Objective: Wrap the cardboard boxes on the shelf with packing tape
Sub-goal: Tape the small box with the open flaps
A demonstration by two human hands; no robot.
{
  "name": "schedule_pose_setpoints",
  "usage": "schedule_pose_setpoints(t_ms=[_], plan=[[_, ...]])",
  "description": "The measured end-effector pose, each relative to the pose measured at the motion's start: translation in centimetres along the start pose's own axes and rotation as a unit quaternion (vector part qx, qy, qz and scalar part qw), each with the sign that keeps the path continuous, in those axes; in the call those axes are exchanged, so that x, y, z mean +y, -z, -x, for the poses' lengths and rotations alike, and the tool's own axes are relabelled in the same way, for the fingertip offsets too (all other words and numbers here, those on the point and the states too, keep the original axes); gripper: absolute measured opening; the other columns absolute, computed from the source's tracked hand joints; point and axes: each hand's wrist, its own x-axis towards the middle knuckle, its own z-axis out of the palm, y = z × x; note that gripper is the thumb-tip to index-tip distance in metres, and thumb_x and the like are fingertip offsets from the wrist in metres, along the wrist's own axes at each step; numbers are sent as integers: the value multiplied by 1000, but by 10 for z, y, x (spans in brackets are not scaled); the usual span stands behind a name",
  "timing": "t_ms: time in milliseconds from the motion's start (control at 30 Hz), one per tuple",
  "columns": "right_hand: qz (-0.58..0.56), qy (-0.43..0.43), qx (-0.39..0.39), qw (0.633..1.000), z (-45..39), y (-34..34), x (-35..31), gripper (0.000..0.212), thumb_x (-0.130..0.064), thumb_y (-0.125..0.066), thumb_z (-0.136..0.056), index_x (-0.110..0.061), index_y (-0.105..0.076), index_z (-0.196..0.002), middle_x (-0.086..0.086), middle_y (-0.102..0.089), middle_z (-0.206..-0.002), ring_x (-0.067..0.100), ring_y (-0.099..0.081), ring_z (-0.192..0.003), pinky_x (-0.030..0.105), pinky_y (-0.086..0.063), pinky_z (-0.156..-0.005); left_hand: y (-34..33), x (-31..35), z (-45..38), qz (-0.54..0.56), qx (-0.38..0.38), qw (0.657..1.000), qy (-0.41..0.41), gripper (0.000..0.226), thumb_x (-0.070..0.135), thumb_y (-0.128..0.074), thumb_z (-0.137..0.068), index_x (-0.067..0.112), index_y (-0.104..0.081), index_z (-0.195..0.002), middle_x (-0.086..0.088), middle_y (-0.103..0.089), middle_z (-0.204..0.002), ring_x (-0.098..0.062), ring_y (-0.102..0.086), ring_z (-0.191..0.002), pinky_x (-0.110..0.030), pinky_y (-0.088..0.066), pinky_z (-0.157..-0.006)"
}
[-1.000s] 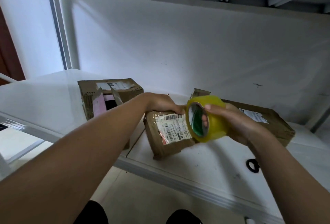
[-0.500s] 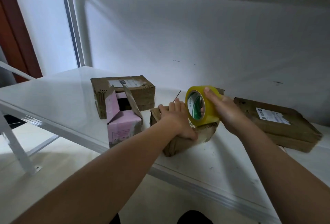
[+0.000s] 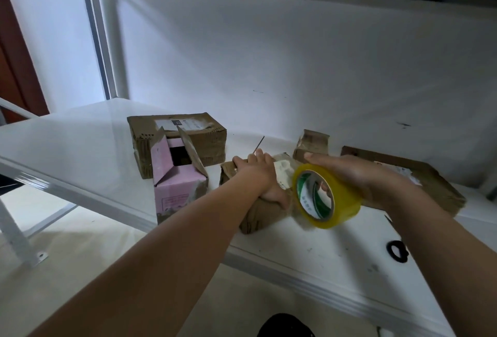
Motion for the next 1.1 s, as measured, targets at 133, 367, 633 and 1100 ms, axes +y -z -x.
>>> schedule_pose_setpoints(t_ms=[133, 367, 633, 1100], plan=[[39, -9, -16, 999, 3, -2, -4, 65, -66, -62, -74, -16, -61, -116, 11, -65, -112, 33, -63, -101, 47, -50, -95, 3, -1, 4, 15, 0, 1000, -23, 132, 73, -66, -63, 22, 23, -148, -16, 8, -159, -38, -5, -144, -64, -10, -108], [178, -54, -41, 982, 0, -11, 4, 70, -67, -51, -81, -14, -52, -128, 11, -57, -125, 30, -58, -107, 42, -48, -98, 9, 0, 2, -39, -41, 997, -44, 120, 76, -58, -69, 28, 16, -150, -16, 17, -158, -42, -5, -143, -67, -11, -106], [147, -65, -59, 985, -7, -19, 19, 65, -69, -51, -80, -19, -48, -121, 7, -56, -114, 26, -57, -98, 37, -50, -88, -10, 19, 1, -211, 65, 966, -135, 92, 58, -47, -91, 14, 5, -153, -7, 21, -158, -28, 18, -145, -66, 1, -109], [-202, 143, -71, 966, 25, 4, 28, 38, -32, -73, -66, -8, -65, -94, 4, -73, -72, 15, -70, -63, 22, -54, -55, 43, -3, 4, 41, -54, 986, -154, 65, 54, -58, -86, 25, -40, -142, -3, -40, -148, -26, -43, -130, -38, -36, -106]])
